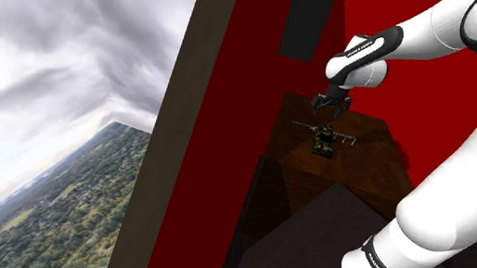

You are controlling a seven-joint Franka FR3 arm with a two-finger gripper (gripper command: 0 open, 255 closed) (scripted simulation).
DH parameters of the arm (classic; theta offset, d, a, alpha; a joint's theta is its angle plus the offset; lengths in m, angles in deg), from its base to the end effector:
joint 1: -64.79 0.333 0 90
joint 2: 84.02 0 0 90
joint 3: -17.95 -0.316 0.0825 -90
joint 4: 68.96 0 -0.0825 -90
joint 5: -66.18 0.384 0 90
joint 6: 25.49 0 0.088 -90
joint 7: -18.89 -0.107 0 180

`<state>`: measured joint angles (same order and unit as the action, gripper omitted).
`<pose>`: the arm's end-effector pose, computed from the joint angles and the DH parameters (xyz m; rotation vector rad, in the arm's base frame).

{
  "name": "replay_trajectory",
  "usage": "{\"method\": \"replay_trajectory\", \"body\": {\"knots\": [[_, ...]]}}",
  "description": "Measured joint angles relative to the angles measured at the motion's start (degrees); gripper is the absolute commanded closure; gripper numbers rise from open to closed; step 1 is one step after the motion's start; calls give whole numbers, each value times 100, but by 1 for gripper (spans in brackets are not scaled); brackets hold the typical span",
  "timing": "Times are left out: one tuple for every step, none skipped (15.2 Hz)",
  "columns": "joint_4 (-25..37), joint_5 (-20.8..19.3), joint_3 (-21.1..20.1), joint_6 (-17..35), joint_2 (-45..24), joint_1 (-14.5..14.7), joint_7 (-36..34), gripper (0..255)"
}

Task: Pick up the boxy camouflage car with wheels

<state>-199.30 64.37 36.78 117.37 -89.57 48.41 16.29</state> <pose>0.4413 -0.3104 0.3285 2.9008 -0.9492 0.1633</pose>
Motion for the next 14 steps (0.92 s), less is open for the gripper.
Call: {"method": "replay_trajectory", "body": {"knots": [[102, 115, 23, 100, -180, -51, 8, 0], [165, 221, 49, 198, -320, -111, 24, 0], [305, 358, 66, 270, -511, -189, 73, 0], [402, 494, 78, 367, -692, -272, 119, 0], [533, 645, 70, 465, -903, -353, 154, 0], [627, 770, 61, 554, -1073, -422, 159, 0], [714, 888, 56, 632, -1220, -504, 179, 0], [846, 1034, 32, 717, -1419, -612, 227, 0], [943, 1163, 5, 813, -1600, -690, 223, 0], [1098, 1298, -36, 889, -1814, -782, 227, 0], [1168, 1420, -63, 971, -1952, -903, 280, 0], [1299, 1500, -93, 993, -2098, -984, 307, 0], [1343, 1552, -120, 1037, -2182, -1035, 335, 0], [1367, 1591, -146, 1088, -2253, -1063, 350, 0]]}}
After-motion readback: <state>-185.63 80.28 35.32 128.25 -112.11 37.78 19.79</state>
